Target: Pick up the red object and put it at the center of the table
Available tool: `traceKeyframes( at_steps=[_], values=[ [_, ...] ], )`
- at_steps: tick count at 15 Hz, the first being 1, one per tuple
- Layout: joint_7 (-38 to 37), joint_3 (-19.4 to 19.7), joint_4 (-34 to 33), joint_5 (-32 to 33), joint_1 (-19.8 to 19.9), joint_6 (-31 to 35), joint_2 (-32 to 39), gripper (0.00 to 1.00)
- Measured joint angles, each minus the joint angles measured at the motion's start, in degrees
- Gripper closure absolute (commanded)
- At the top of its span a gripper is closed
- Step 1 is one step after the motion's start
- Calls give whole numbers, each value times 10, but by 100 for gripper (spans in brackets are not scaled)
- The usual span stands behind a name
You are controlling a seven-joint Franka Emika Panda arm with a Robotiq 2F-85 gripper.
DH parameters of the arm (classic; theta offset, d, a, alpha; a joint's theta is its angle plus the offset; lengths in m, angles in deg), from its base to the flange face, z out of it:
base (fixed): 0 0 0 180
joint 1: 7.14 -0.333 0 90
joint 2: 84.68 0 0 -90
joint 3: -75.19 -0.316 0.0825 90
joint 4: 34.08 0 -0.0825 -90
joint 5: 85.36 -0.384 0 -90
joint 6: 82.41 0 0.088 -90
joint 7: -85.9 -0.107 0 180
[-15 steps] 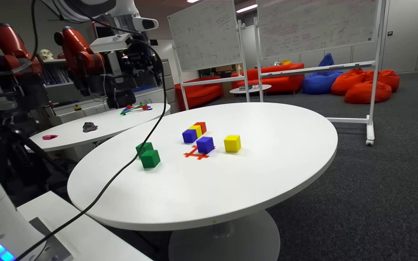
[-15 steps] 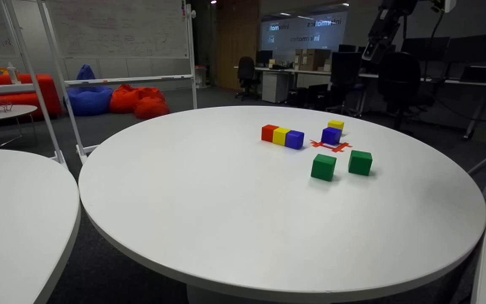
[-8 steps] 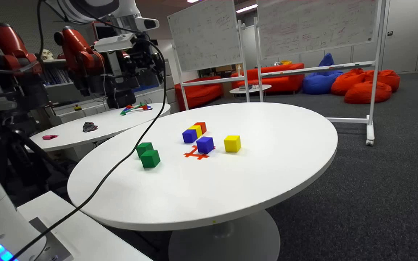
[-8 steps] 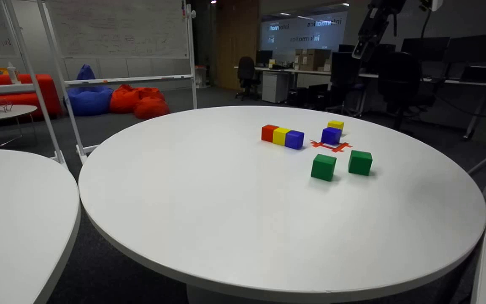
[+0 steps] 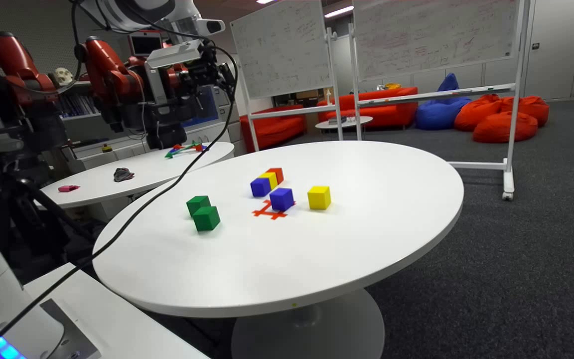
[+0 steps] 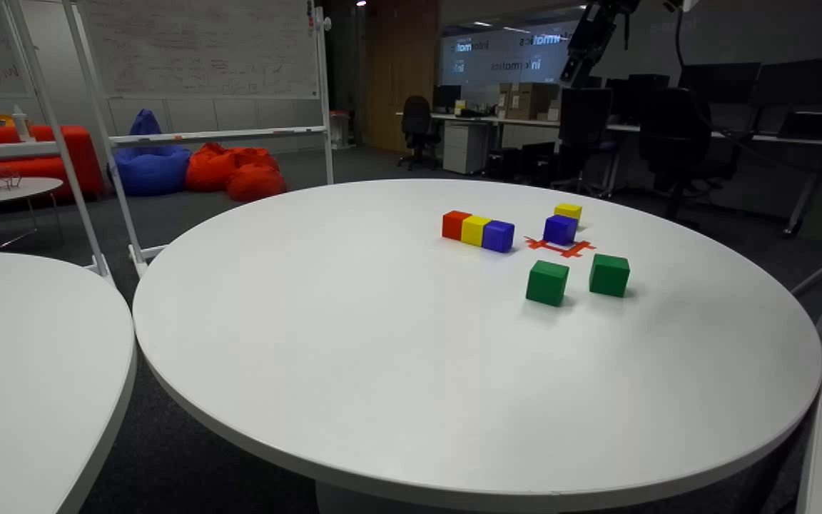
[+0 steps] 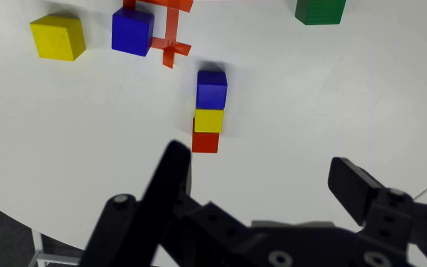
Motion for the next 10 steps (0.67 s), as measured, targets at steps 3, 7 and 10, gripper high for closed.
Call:
traceKeyframes(
  at_steps=[3,7,10],
  values=[
    [1,-4,-16,1,0,0,2,0],
    [1,-4,-39,0,4,-1,28,0],
    [0,-3,-60,0,15,-1,67,0]
  ],
)
